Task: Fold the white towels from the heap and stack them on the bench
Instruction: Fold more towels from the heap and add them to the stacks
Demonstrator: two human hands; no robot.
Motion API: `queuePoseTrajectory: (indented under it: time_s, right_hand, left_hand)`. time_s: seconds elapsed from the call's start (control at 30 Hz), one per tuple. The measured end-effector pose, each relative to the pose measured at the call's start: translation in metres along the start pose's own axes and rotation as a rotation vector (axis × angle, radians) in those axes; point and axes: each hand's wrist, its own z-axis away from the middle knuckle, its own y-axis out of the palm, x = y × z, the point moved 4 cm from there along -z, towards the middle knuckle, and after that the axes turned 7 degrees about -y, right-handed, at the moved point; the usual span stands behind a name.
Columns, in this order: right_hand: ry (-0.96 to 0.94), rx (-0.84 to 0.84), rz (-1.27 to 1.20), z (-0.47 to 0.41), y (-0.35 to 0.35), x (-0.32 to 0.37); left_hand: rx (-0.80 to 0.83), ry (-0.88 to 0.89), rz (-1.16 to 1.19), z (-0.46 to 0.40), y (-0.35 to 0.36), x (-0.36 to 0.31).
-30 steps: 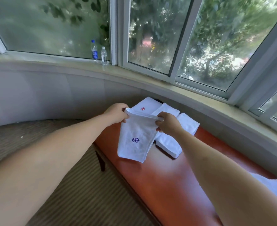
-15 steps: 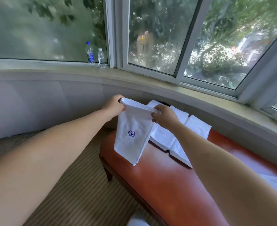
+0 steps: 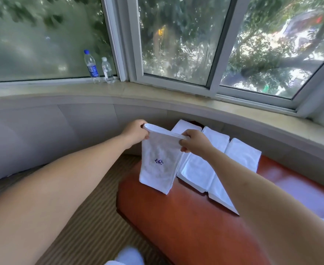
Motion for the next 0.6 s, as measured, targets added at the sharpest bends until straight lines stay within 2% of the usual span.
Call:
queuePoseTrajectory:
  time_s: [0.3,0.6]
  right_hand:
    - [0.068,-0.262,-0.028,-0.059,-0.031,-0.013]
    - [0.25,-0.361,0.008,-0.127,-0.044,-0.064]
  left_hand:
    - [0.035,0.063,-0.013,-0.096,0.015,-0.047]
    - [0.255,0.099,-0.133,-0.208,0.073,-0.067]
